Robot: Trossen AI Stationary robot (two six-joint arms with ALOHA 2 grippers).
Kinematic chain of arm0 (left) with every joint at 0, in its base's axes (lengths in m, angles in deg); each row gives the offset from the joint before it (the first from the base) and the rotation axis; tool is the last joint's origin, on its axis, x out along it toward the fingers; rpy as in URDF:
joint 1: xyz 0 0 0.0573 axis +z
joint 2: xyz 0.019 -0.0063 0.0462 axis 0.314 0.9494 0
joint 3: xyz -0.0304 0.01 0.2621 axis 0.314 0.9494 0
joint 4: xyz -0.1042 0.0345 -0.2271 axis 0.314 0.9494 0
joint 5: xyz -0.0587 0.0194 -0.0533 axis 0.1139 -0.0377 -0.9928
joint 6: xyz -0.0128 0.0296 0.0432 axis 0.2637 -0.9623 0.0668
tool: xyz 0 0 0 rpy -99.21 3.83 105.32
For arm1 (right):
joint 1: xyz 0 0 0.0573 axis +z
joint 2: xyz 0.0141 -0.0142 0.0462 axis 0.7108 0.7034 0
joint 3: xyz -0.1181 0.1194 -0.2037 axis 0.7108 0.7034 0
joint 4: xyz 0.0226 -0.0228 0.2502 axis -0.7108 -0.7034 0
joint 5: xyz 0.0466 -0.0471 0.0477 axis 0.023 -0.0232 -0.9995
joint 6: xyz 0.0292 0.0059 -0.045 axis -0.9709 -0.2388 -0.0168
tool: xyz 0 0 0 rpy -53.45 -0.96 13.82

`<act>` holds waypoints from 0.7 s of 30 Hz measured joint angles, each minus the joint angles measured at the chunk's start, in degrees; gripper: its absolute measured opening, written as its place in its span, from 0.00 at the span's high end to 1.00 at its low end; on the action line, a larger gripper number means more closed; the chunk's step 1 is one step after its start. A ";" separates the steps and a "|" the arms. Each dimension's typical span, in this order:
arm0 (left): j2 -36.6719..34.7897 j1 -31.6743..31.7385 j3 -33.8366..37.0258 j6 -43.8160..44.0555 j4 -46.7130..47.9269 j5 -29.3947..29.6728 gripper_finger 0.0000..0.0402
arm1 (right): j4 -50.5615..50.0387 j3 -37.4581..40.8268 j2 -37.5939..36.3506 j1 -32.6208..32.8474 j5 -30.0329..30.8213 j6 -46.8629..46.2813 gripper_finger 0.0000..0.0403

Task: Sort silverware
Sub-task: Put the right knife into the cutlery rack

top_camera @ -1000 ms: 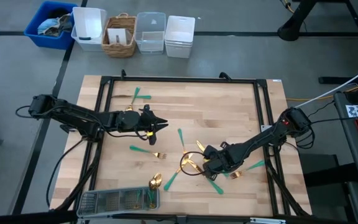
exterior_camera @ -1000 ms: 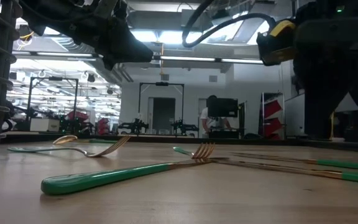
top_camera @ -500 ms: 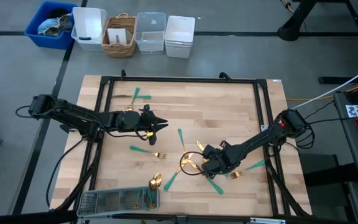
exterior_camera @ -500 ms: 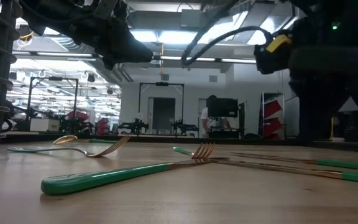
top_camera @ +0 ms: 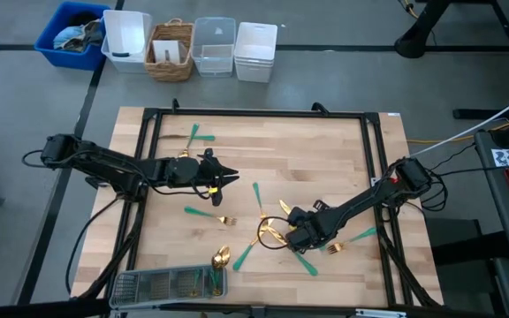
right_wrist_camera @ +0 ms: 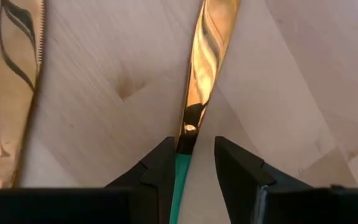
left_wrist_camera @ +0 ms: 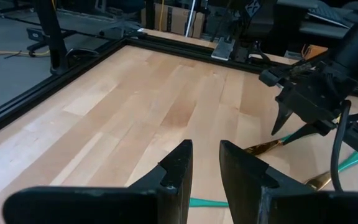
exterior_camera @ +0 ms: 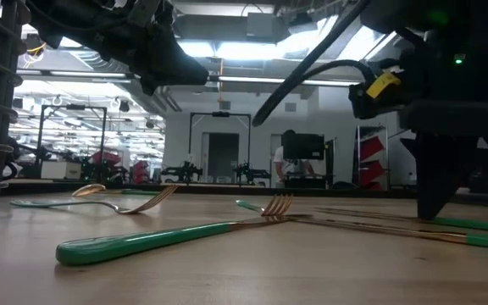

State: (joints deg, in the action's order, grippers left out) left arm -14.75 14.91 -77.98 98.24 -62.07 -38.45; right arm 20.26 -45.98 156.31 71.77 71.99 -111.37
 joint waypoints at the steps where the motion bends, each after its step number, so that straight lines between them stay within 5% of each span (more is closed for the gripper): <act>1: 0.00 0.02 0.00 -0.13 0.00 0.00 0.82 | 0.07 0.00 0.24 -0.21 0.02 0.00 0.72; 21: 0.00 0.00 0.00 -0.16 0.04 0.00 0.82 | 1.48 -0.13 2.52 -0.36 -1.82 0.15 0.98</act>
State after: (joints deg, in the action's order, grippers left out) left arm -14.75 14.90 -77.98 98.08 -62.03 -38.45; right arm 21.74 -46.11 158.83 71.42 70.17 -111.22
